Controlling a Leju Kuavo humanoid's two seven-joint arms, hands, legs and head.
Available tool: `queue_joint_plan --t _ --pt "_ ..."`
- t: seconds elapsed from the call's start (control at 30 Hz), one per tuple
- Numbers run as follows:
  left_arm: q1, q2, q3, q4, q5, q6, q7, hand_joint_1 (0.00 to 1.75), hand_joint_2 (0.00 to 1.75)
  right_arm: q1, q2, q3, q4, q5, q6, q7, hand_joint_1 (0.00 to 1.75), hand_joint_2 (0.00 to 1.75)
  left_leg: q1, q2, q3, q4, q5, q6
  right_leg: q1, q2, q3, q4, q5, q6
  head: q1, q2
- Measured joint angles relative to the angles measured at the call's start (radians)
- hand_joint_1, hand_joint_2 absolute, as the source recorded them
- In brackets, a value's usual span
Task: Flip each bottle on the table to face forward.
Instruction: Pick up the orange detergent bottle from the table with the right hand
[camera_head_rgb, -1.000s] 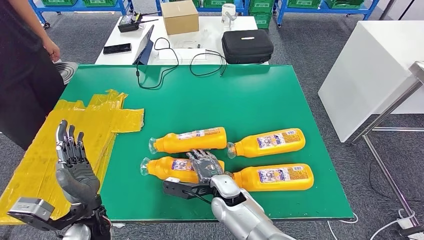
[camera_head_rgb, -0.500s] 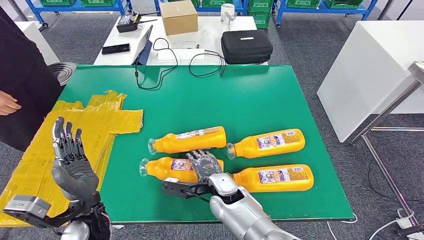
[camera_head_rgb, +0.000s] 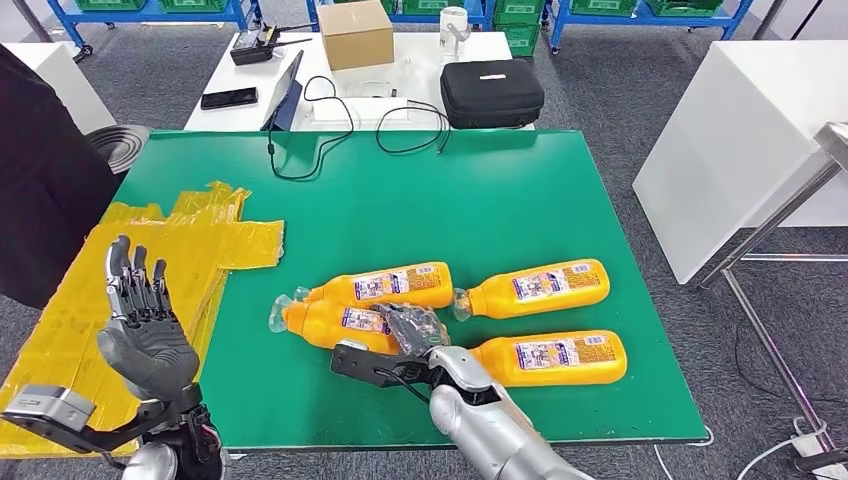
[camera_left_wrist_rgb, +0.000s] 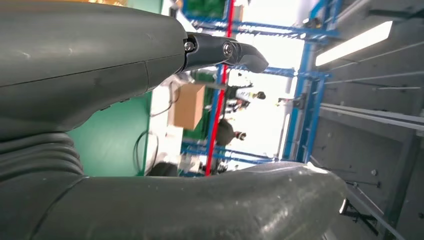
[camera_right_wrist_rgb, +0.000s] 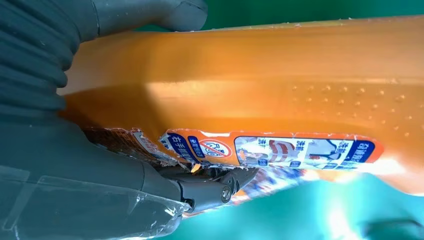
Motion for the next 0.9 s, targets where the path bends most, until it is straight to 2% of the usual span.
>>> queue_joint_plan --t 0.2,0.33,0.57,0.73,0.9 --pt "0.002 0.000 0.031 0.047 0.075 -0.051 0.015 0.00 0.00 0.144 -0.019 -0.041 -0.185 -0.149 0.005 -0.125 1.75 1.75 0.001 -0.002 -0.008 0.000 0.001 0.000 0.000 -0.001 -0.006 0.001 0.000 0.000 0.000 0.000" --pt "0.002 0.000 0.039 0.073 0.107 -0.066 0.021 0.00 1.75 0.238 -0.030 -0.070 -0.324 -0.271 0.020 -0.209 1.75 1.75 0.001 -0.003 -0.017 0.000 0.001 0.000 0.000 -0.002 -0.014 0.001 0.000 0.000 0.000 0.000" --pt "0.002 0.000 0.032 0.111 0.137 -0.092 0.044 0.00 1.75 0.353 -0.034 -0.106 -0.534 -0.399 0.056 -0.293 1.75 1.75 0.001 -0.004 -0.026 0.001 0.002 0.001 -0.001 -0.003 -0.023 0.001 0.000 0.000 0.000 0.000" --pt "0.003 0.000 -0.021 0.151 0.183 -0.144 0.067 0.00 1.75 0.393 -0.031 -0.116 -0.685 -0.477 0.076 -0.342 1.75 1.75 0.000 -0.006 -0.030 0.001 0.002 0.001 -0.001 -0.006 -0.027 0.001 0.000 0.000 0.000 0.000" --pt "0.002 -0.002 -0.075 0.198 0.292 -0.290 0.132 0.00 1.75 0.364 -0.018 -0.117 -0.743 -0.484 0.059 -0.335 1.75 1.75 0.000 -0.007 -0.033 0.001 0.002 0.001 -0.001 -0.006 -0.028 0.001 0.000 0.000 0.000 0.000"
